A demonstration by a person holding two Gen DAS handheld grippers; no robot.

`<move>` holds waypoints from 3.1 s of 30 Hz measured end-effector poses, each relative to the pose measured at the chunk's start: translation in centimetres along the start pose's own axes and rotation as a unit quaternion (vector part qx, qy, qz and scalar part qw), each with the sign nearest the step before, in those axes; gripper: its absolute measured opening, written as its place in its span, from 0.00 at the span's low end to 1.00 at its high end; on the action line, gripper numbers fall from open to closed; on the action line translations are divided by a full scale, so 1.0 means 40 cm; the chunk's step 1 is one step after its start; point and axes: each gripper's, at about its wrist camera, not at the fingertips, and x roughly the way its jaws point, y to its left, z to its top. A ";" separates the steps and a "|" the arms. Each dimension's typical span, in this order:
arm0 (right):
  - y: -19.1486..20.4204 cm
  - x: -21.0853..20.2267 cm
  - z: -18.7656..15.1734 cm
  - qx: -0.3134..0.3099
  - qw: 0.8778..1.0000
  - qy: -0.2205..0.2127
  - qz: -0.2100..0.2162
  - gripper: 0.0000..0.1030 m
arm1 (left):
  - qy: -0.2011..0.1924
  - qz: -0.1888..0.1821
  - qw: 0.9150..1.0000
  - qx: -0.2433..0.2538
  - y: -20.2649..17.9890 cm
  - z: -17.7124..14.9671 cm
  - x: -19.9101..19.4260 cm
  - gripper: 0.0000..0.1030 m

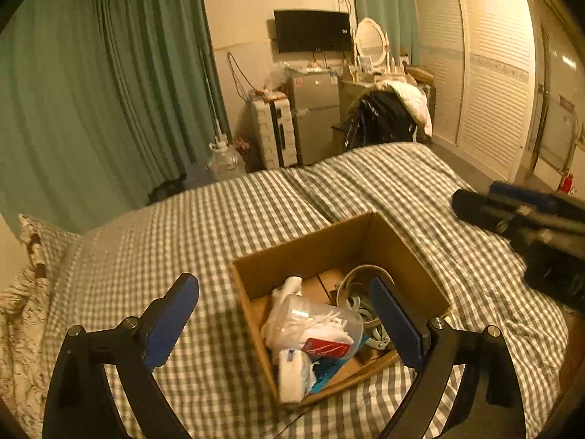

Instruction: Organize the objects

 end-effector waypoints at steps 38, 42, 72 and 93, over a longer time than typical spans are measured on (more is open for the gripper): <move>0.306 -0.036 -0.221 -0.060 0.997 -0.053 -0.015 1.00 | -0.106 0.141 0.972 -0.156 0.320 -0.301 -0.216 1.00; 0.297 -0.023 -0.234 -0.066 0.996 -0.057 -0.022 1.00 | -0.087 0.140 0.974 -0.153 0.313 -0.309 -0.174 1.00; 0.294 -0.024 -0.238 -0.062 0.996 -0.051 -0.032 1.00 | -0.073 0.132 0.981 -0.125 0.287 -0.313 -0.186 1.00; 0.294 -0.019 -0.241 -0.059 0.997 -0.046 -0.030 1.00 | -0.064 0.135 0.981 -0.123 0.290 -0.321 -0.179 1.00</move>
